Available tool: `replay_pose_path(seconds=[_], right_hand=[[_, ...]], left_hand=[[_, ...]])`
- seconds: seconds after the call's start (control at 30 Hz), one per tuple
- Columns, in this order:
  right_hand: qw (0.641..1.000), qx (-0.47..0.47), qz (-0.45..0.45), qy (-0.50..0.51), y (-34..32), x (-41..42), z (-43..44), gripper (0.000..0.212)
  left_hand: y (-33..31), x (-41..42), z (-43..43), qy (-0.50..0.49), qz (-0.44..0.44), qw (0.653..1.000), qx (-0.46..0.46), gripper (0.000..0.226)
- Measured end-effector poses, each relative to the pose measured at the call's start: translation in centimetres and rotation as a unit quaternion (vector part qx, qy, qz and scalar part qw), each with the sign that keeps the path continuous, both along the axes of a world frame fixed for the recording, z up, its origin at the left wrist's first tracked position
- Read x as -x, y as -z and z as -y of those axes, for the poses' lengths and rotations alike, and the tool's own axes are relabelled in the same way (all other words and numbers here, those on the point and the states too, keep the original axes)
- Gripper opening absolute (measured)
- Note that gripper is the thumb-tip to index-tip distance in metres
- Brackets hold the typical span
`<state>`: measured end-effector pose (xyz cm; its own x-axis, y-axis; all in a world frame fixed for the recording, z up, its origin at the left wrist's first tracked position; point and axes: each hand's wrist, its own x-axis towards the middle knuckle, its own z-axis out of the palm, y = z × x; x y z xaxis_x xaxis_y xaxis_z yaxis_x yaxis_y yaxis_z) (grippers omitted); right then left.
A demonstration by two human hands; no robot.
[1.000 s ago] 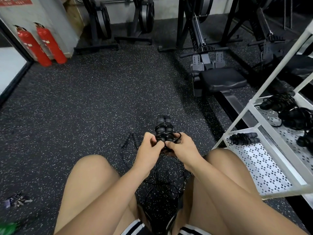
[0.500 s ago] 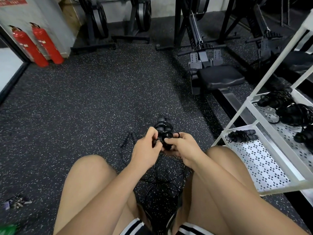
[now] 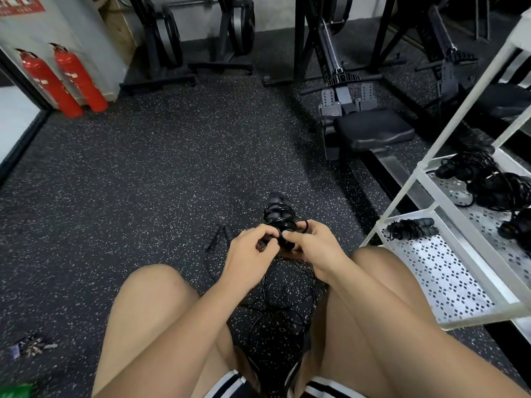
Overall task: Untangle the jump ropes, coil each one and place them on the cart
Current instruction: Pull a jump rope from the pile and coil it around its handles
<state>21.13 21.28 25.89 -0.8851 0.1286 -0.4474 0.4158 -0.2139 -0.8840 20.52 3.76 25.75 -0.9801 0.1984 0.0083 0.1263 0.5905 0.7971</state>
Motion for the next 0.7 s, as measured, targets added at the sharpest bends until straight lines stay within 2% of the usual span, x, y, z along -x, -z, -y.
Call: replay_pose_path(seconds=[0.1, 0.3, 0.57, 0.63, 0.7], right_hand=[[1.000, -0.008, -0.002, -0.012, -0.1, 0.0, -0.3, 0.019], [0.997, -0.066, -0.007, -0.028, 0.1, 0.0, 0.1, 0.032], [0.992, -0.114, -0.040, -0.026, 0.2, 0.0, 1.4, 0.028], [0.993, -0.104, -0.044, -0.019, 0.1, 0.0, 1.4, 0.029], [0.997, -0.055, -0.044, -0.008, 0.2, -0.2, 1.1, 0.027]], left_hand=[[-0.4, 0.0, 0.0, 0.007, 0.003, 1.000, -0.008, 0.015], [0.1, -0.4, -0.3, -0.067, 0.011, 0.995, -0.069, 0.012], [0.9, -1.2, -1.0, -0.127, -0.010, 0.988, -0.087, 0.010], [0.8, -1.1, -1.1, -0.122, -0.001, 0.987, -0.102, 0.008], [0.8, -0.8, -1.0, -0.107, 0.020, 0.986, -0.124, 0.008]])
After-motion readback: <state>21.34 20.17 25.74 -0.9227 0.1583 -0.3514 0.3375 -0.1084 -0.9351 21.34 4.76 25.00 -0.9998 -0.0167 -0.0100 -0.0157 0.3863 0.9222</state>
